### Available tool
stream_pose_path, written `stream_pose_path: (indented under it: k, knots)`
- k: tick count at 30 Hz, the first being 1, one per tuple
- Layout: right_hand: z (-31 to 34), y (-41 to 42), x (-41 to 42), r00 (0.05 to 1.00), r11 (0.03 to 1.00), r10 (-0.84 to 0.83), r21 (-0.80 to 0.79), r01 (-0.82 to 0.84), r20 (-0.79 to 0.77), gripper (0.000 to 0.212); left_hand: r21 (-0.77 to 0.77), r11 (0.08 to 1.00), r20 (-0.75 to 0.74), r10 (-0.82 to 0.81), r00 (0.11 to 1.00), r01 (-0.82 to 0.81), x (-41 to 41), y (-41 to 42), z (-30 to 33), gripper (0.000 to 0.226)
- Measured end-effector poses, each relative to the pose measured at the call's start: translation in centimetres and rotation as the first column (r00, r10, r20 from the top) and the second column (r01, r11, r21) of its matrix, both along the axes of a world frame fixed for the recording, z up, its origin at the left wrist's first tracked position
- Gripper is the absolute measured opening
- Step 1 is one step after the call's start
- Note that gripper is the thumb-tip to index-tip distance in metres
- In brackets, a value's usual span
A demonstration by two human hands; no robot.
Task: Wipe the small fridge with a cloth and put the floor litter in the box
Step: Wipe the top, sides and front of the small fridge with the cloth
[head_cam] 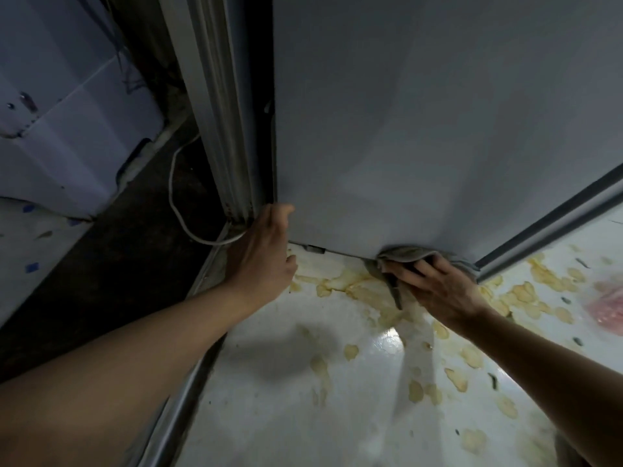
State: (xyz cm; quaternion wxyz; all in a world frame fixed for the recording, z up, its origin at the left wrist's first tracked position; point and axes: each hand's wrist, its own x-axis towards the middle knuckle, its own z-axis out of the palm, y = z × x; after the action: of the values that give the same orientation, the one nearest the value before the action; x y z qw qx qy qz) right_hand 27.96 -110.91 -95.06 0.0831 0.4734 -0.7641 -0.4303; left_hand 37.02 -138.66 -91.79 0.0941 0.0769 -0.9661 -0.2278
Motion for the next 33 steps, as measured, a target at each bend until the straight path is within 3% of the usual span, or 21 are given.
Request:
stream_pose_path:
  k: [3, 5, 8, 10, 15, 19, 23, 27, 33]
  knots:
    - [-0.4, -1.6, 0.1, 1.0, 0.996, 0.004, -0.087, -0.004, -0.001, 0.065, -0.281, 0.93, -0.109, -0.275, 0.955, 0.236, -0.5, 1.1, 0.3, 0.061]
    - [-0.4, -4.4, 0.7, 0.999, 0.994, 0.03, -0.105, -0.026, 0.033, 0.067, -0.428, 0.829, -0.065, -0.425, 0.903, 0.36, -1.4, 1.9, 0.3, 0.064]
    - [-0.1, -7.0, 1.0, 0.986, 0.987, 0.116, -0.128, -0.101, 0.116, 0.075, -0.557, 0.718, 0.013, -0.495, 0.869, 0.417, -2.6, 3.4, 0.9, 0.065]
    - [0.2, -6.6, 0.6, 0.982, 0.981, 0.148, -0.146, -0.13, 0.116, 0.068, -0.61, 0.669, 0.067, -0.49, 0.869, 0.424, -3.0, 3.8, 1.1, 0.067]
    - [0.2, -0.3, -0.4, 0.991, 0.999, 0.038, 0.016, -0.041, 0.131, 0.065, -0.682, 0.628, 0.129, -0.402, 0.907, 0.375, -2.7, 4.3, 0.5, 0.072]
    - [1.0, 4.5, -0.6, 0.976, 0.993, -0.084, 0.098, 0.065, 0.201, 0.056, -0.709, 0.575, 0.141, -0.452, 0.881, 0.408, -2.7, 6.1, 0.4, 0.061]
    - [1.2, 5.6, -0.4, 0.97, 0.993, -0.116, 0.028, 0.113, 0.211, 0.045, -0.738, 0.494, 0.133, -0.562, 0.817, 0.46, -4.3, 9.8, 1.5, 0.062]
    - [1.8, 7.5, -0.3, 0.958, 0.986, -0.166, 0.027, 0.164, 0.232, 0.044, -0.769, 0.359, 0.265, -0.573, 0.776, 0.528, -6.0, 12.9, 2.6, 0.073]
    - [2.9, 8.7, 1.2, 0.922, 0.915, -0.301, -0.199, 0.351, 0.245, 0.051, -0.81, 0.348, 0.25, -0.523, 0.814, 0.472, -5.4, 13.4, 3.1, 0.058]
